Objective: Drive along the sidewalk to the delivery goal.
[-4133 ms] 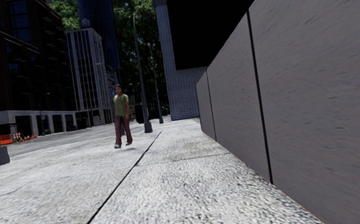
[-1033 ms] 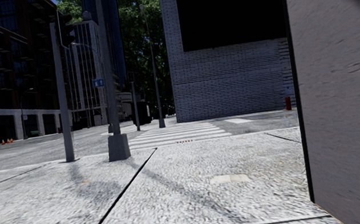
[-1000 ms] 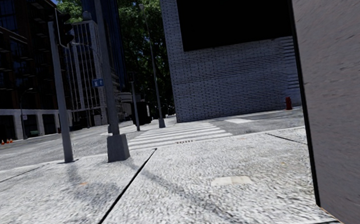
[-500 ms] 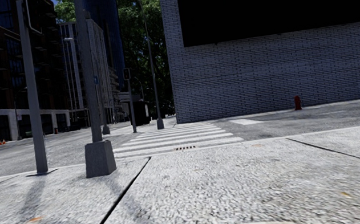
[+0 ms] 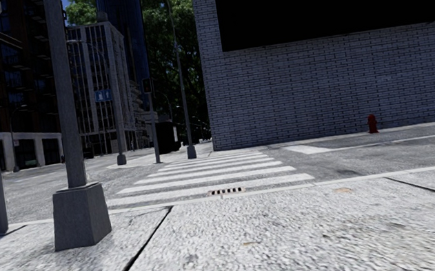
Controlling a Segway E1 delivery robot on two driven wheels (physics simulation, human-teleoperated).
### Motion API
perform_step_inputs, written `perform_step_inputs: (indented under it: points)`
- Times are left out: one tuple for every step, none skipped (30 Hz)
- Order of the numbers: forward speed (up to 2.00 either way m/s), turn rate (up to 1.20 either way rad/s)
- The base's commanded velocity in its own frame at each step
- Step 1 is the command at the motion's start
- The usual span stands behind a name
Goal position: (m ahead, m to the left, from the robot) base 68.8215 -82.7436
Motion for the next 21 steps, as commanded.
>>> perform_step_inputs:
  points:
    - [2.0,0.0]
    - [2.0,0.0]
    - [2.0,0.0]
    - [2.0,0.0]
    - [2.0,0.0]
    - [2.0,0.0]
    - [2.0,0.0]
    - [2.0,0.0]
    - [2.0,0.0]
    - [2.0,0.0]
    - [2.0,0.0]
    - [2.0,0.0]
    - [2.0,0.0]
    - [2.0,0.0]
    - [2.0,0.0]
    - [2.0,0.0]
    - [2.0,0.0]
    - [2.0,0.0]
    - [2.0,0.0]
    - [2.0,0.0]
    - [2.0,0.0]
